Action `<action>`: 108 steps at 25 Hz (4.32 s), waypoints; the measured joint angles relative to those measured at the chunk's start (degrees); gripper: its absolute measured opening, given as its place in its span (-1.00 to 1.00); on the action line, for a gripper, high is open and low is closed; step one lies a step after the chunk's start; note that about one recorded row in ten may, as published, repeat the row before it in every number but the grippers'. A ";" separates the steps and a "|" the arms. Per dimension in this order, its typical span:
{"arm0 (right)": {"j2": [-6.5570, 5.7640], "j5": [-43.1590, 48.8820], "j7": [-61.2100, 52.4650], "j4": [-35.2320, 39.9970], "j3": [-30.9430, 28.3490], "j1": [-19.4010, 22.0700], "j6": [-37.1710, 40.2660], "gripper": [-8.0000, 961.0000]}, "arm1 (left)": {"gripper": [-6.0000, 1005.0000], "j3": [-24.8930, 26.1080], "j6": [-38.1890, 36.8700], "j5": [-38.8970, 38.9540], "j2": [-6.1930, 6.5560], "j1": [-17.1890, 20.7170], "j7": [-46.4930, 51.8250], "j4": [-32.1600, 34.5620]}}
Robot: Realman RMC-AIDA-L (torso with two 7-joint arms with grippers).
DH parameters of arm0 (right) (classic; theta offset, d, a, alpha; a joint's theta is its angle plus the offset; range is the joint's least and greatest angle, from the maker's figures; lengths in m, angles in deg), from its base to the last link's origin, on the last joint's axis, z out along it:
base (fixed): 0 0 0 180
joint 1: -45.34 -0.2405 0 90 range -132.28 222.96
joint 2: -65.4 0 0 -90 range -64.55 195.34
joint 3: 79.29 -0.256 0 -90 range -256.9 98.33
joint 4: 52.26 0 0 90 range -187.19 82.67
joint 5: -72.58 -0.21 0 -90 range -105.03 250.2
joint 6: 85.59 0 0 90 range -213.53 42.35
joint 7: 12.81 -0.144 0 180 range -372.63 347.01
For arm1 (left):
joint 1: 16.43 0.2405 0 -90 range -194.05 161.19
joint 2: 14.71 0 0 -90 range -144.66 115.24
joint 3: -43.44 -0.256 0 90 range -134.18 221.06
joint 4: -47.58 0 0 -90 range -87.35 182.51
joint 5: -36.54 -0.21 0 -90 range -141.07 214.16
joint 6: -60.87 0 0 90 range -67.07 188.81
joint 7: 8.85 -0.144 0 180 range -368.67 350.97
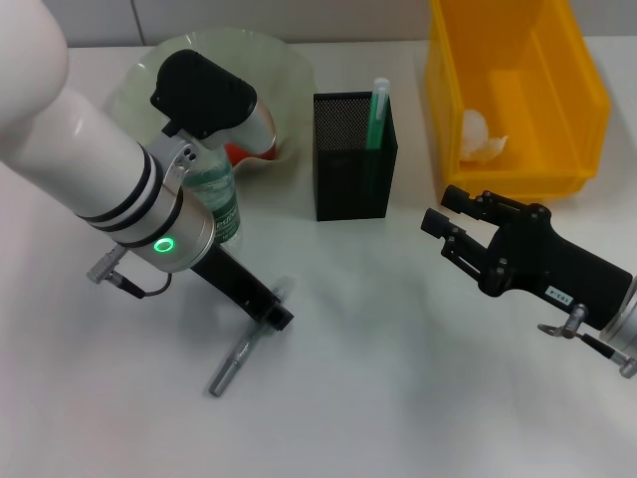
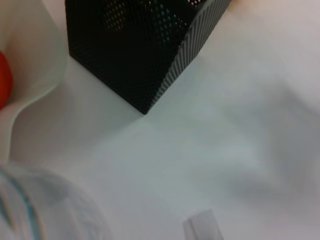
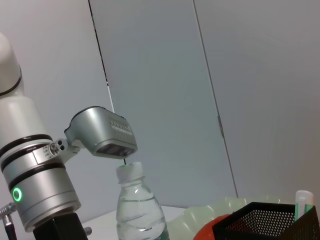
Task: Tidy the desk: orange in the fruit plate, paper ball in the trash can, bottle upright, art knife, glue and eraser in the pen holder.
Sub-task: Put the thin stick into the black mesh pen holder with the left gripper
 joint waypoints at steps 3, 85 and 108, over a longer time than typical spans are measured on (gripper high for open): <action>0.04 0.00 0.00 0.00 0.00 0.02 -0.28 -0.17 | -0.09 0.00 0.17 -0.22 -0.01 0.02 0.00 0.00; 0.44 -0.10 -0.71 -4.04 -5.80 -0.79 0.05 -0.17 | -0.70 -1.11 25.33 92.26 -0.01 10.05 -82.35 -12.04; 0.51 -0.06 -0.76 -5.35 -5.27 -1.08 0.10 -0.17 | -0.70 -17.80 32.36 122.06 0.00 6.19 -111.76 -26.84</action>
